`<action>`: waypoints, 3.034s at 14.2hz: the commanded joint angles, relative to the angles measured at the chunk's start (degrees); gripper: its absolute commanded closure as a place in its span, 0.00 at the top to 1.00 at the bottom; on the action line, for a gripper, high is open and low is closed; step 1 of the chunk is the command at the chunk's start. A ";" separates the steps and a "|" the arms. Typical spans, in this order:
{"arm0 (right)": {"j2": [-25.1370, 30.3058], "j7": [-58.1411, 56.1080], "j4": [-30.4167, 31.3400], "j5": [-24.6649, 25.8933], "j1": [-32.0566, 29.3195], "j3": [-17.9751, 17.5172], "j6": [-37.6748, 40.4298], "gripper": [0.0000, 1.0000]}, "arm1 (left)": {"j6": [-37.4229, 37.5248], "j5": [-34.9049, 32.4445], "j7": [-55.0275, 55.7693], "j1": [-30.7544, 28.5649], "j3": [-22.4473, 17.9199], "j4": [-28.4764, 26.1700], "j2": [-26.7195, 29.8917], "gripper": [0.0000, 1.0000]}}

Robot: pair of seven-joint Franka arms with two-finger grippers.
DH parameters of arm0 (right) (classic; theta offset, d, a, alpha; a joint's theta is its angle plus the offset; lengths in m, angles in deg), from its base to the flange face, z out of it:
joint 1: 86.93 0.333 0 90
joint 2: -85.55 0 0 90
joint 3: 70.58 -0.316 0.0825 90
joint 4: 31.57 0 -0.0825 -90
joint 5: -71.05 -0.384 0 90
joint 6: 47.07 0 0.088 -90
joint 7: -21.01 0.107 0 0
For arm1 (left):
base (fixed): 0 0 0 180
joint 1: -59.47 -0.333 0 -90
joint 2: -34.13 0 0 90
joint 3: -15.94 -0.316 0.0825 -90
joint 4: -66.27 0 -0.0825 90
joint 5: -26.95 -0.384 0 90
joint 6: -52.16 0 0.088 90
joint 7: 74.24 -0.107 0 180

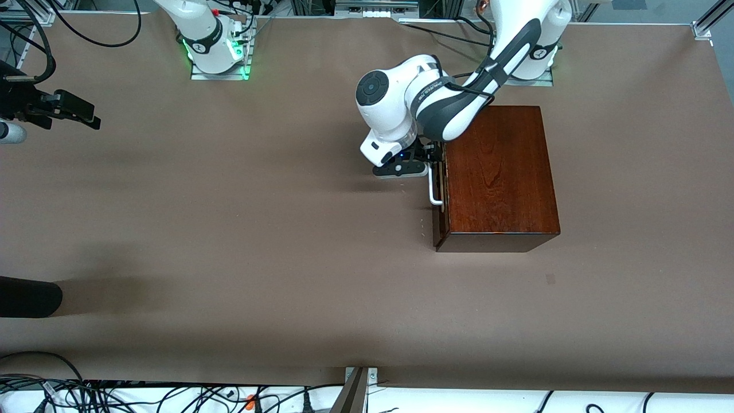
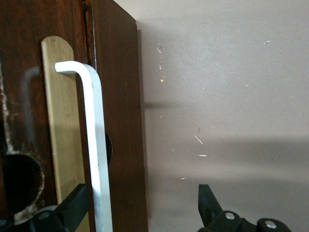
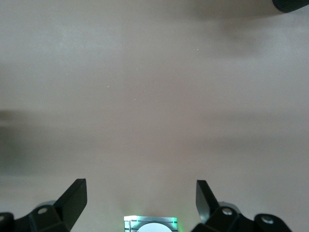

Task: Open drawer, take yellow block, close drawer
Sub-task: 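Pull the drawer out of the wooden box with the left gripper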

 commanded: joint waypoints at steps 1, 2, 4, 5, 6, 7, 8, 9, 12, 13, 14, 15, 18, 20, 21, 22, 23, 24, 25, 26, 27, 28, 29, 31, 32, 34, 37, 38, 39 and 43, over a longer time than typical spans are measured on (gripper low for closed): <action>0.13 0.15 -0.29 0.13 -0.53 -0.54 0.61 1.00 | -0.44 -3.51 2.84 0.29 0.33 0.44 -1.48 1.00; 0.05 0.15 -0.29 0.13 -0.53 -0.54 0.61 1.00 | -0.45 -3.52 2.84 0.29 0.33 0.61 -2.01 1.00; 0.13 0.15 -0.29 0.13 -0.53 -0.54 0.61 1.00 | -1.06 -3.61 2.84 0.29 0.33 0.70 -2.54 1.00; 0.13 0.15 -0.29 0.13 -0.53 -0.54 0.61 1.00 | -1.24 -3.52 2.84 0.29 0.33 0.70 -2.54 1.00; 0.05 0.15 -0.29 0.13 -0.53 -0.54 0.61 1.00 | -1.24 -3.52 2.84 0.29 0.33 0.97 -2.54 1.00; 0.04 0.15 -0.29 0.13 -0.53 -0.54 0.61 1.00 | -1.32 -3.52 3.01 0.37 0.33 1.66 -2.89 1.00; 0.13 0.15 -0.29 0.13 -0.53 -0.54 0.61 1.00 | -1.24 -3.43 3.01 0.63 0.33 2.98 -3.76 1.00; 0.13 0.15 -0.29 0.13 -0.53 -0.54 0.61 1.00 | -1.24 -3.26 3.54 0.72 0.41 4.12 -4.47 1.00; 0.05 0.15 -0.29 0.13 -0.53 -0.54 0.61 1.00 | -1.24 -2.56 4.33 2.21 0.42 6.24 -5.53 1.00; 0.04 0.15 -0.29 0.13 -0.53 -0.54 0.61 1.00 | -1.15 -2.64 5.03 2.74 0.42 7.11 -6.05 1.00; 0.04 0.15 -0.29 0.13 -0.53 -0.54 0.61 1.00 | -1.15 -2.64 5.73 3.27 0.42 8.08 -6.84 1.00; 0.13 0.15 -0.29 0.13 -0.53 -0.54 0.61 1.00 | -1.15 -2.55 5.91 3.71 0.42 8.96 -7.37 1.00; 0.13 0.15 -0.29 0.13 -0.53 -0.54 0.61 1.00 | -1.15 -2.38 6.18 5.38 0.50 10.72 -8.69 1.00; 0.13 0.15 -0.29 0.13 -0.53 -0.54 0.61 1.00 | -1.15 -2.38 6.35 5.91 0.50 11.16 -9.22 1.00; 0.13 0.15 -0.29 0.13 -0.53 -0.54 0.61 1.00 | -1.15 -2.38 6.62 6.61 0.42 12.29 -9.57 1.00; 0.13 0.15 -0.29 0.13 -0.53 -0.54 0.61 1.00 | -1.15 -2.38 6.71 7.22 0.42 13.26 -10.18 1.00; 0.13 0.15 -0.29 0.13 -0.53 -0.54 0.61 1.00 | -1.15 -2.38 6.71 7.58 0.42 13.88 -10.62 1.00; 0.13 0.15 -0.29 0.13 -0.53 -0.54 0.61 1.00 | -1.15 -2.38 6.71 8.10 0.42 14.67 -10.89 1.00; 0.13 0.15 -0.29 0.13 -0.53 -0.54 0.61 1.00 | -1.15 -2.29 6.71 8.37 0.42 15.20 -11.15 1.00; 0.13 0.15 -0.29 0.13 -0.53 -0.54 0.61 1.00 | -1.15 -2.29 6.71 8.55 0.42 15.55 -11.33 1.00; 0.13 0.15 -0.29 0.13 -0.53 -0.54 0.61 1.00 | -1.15 -2.29 6.79 8.81 0.42 15.64 -11.42 1.00; 0.13 0.15 -0.29 0.13 -0.53 -0.54 0.61 1.00 | -1.24 -2.38 6.79 9.33 0.42 15.82 -11.42 1.00; 0.05 0.15 -0.29 0.13 -0.53 -0.54 0.61 1.00 | -1.24 -2.38 6.79 9.51 0.42 16.95 -12.03 1.00; 0.13 0.15 -0.29 0.13 -0.53 -0.54 0.61 1.00 | -1.15 -2.29 6.79 10.04 0.42 18.98 -13.08 1.00; 0.13 0.15 -0.29 0.13 -0.53 -0.54 0.61 1.00 | -1.24 -2.29 6.97 10.22 0.42 19.51 -13.26 1.00; 0.05 0.15 -0.29 0.13 -0.53 -0.54 0.61 1.00 | -1.24 -2.29 7.32 10.92 0.50 20.47 -13.62 1.00; 0.13 0.15 -0.29 0.13 -0.53 -0.54 0.61 1.00 | -1.24 -2.29 7.41 11.89 0.50 22.76 -14.76 1.00; 0.13 0.15 -0.29 0.13 -0.53 -0.54 0.61 1.00 | -1.24 -2.12 7.50 12.15 0.50 23.20 -14.93 1.00; 0.13 0.15 -0.29 0.13 -0.53 -0.54 0.61 1.00 | -1.24 -1.59 7.50 12.32 0.50 23.47 -15.11 1.00; 0.13 0.15 -0.29 0.13 -0.53 -0.54 0.61 1.00 | -1.32 -1.50 8.11 12.77 0.50 24.43 -15.46 1.00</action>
